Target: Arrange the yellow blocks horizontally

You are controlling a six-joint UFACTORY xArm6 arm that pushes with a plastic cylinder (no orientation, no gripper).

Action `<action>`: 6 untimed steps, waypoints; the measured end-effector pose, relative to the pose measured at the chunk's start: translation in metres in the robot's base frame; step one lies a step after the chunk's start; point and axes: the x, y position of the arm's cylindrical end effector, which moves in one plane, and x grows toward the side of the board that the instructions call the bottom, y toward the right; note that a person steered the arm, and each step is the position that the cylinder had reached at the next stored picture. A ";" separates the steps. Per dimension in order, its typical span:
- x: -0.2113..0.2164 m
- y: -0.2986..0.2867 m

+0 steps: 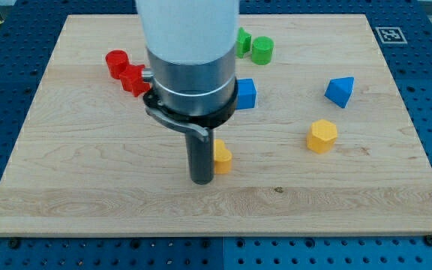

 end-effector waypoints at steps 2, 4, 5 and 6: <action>-0.018 0.011; -0.034 0.015; -0.036 0.012; -0.042 0.005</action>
